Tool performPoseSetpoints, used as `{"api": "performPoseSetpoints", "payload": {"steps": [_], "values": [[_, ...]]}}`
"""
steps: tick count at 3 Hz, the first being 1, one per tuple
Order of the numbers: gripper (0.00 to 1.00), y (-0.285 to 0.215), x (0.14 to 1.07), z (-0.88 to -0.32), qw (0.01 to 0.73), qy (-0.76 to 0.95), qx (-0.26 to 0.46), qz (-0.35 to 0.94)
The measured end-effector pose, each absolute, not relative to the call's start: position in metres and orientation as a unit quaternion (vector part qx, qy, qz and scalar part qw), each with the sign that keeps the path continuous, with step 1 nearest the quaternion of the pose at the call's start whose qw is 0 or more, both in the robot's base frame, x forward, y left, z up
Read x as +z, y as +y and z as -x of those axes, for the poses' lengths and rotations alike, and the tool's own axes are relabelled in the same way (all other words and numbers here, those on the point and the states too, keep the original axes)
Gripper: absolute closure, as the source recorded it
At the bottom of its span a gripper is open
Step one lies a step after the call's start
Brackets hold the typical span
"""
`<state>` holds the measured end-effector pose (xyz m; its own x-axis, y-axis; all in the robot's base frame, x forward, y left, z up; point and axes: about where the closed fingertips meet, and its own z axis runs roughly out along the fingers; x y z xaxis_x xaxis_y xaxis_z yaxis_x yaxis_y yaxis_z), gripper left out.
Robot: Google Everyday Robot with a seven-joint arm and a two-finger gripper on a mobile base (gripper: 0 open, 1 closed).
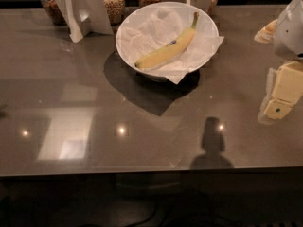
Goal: Pick banana from white bowl
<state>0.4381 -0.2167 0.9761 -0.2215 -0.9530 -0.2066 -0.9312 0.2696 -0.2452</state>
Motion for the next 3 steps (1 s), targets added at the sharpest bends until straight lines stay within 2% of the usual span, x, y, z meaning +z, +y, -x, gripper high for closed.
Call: {"api": "performPoseSetpoints", "payload": {"steps": [2, 3], "values": [[0.00, -0.209, 0.982, -0.448, 0.169, 0.773, -0.035, 0.610], [0.00, -0.188, 0.989, -0.476, 0.189, 0.745, -0.037, 0.639]]}}
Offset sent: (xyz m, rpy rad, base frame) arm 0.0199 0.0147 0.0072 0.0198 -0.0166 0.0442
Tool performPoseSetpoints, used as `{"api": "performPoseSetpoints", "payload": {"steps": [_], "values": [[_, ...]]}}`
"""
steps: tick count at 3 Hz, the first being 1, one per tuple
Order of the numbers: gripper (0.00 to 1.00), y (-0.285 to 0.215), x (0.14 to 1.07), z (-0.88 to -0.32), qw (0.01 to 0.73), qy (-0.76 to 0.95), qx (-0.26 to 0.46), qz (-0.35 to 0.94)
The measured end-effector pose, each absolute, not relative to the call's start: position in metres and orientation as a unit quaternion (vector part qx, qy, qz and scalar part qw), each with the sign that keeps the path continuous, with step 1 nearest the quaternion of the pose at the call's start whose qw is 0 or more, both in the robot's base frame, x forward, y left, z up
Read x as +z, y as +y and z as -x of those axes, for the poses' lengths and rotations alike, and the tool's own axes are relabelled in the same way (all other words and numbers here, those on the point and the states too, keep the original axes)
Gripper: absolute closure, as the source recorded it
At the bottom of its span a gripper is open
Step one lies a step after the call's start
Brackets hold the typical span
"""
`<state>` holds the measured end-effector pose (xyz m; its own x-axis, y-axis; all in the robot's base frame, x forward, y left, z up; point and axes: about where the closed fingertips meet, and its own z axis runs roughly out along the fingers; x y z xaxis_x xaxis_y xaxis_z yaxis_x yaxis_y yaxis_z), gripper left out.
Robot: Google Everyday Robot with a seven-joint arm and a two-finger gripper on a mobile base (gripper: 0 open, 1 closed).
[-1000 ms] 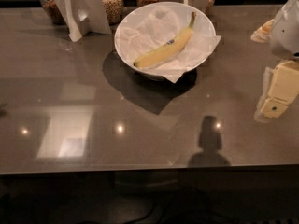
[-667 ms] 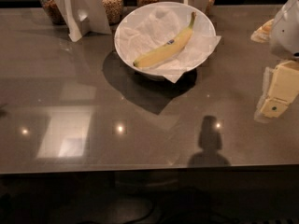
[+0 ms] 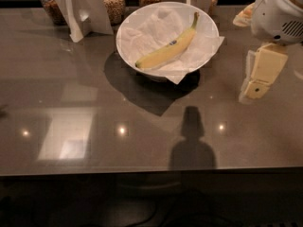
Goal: Pick banana from white bowl
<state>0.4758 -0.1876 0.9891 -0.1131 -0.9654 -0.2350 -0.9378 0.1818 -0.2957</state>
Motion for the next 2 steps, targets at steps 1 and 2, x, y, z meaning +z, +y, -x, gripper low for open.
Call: {"api": "performPoseSetpoints", "payload": {"steps": [1, 2], "values": [[0.00, -0.155, 0.998, -0.515, 0.222, 0.703, -0.038, 0.674], [0.00, -0.122, 1.004, -0.558, 0.267, 0.660, -0.033, 0.702]]}}
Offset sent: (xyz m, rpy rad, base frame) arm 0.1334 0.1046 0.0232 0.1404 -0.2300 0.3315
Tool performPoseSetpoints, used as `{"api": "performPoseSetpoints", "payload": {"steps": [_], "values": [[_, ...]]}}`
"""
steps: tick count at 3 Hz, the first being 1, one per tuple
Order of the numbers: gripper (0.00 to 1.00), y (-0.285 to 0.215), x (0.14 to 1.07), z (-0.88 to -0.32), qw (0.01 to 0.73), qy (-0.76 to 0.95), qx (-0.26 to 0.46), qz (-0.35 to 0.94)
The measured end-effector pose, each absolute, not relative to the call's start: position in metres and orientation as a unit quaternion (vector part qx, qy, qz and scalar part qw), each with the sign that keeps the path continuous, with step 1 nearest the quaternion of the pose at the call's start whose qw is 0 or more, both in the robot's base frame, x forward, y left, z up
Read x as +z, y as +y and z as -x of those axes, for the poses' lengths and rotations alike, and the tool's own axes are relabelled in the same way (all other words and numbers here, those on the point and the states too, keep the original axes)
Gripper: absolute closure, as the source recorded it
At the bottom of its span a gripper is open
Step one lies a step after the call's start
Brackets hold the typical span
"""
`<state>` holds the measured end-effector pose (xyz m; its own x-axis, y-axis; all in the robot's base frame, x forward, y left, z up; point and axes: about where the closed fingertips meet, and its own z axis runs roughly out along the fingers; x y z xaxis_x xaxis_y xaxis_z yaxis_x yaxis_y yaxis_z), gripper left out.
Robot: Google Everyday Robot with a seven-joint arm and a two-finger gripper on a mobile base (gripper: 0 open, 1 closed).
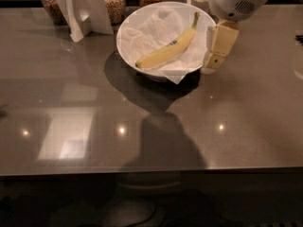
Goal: Pick banana from white bowl
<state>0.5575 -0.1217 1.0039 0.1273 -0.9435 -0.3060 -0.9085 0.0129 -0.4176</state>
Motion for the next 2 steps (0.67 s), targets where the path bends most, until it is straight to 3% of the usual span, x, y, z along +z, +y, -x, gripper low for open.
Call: {"api": "performPoseSetpoints", "payload": {"steps": [2], "values": [[0.00, -0.058, 0.985, -0.641, 0.302, 0.573, -0.015, 0.762]]}}
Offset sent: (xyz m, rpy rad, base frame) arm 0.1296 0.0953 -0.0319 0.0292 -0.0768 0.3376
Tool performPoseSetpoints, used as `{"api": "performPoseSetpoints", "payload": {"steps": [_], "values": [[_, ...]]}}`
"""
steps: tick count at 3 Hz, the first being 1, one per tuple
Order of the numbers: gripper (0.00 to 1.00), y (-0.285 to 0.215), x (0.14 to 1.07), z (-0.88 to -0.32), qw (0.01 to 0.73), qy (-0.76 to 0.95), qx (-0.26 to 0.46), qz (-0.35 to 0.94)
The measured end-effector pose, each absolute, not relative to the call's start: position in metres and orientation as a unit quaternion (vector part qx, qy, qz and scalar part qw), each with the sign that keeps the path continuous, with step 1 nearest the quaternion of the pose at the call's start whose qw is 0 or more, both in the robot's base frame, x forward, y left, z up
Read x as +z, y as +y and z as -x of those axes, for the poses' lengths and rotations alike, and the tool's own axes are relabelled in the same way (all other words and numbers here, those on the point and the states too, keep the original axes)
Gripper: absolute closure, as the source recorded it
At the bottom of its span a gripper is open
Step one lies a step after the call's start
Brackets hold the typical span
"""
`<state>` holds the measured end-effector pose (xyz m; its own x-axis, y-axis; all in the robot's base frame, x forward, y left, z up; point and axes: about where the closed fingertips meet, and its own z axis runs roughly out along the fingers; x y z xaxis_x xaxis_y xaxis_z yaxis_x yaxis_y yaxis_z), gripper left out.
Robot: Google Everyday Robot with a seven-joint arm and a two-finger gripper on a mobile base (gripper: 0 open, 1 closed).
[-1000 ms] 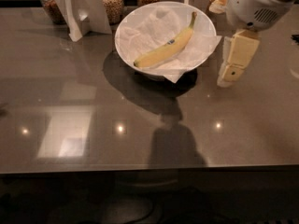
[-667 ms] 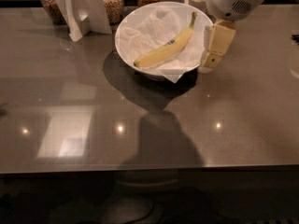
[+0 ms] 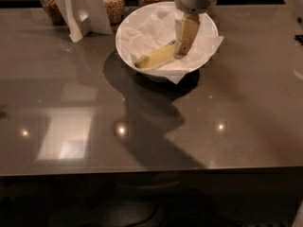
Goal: Pick banana from white bowl
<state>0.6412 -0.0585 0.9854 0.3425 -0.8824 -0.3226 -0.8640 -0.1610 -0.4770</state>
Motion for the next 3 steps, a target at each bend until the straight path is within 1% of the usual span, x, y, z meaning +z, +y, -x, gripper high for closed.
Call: {"api": "performPoseSetpoints", "payload": {"steps": [1, 3], "values": [[0.00, -0.059, 0.985, -0.641, 0.302, 0.573, -0.015, 0.762], [0.00, -0.077, 0.956, -0.676, 0.232, 0.536, -0.117, 0.803]]}}
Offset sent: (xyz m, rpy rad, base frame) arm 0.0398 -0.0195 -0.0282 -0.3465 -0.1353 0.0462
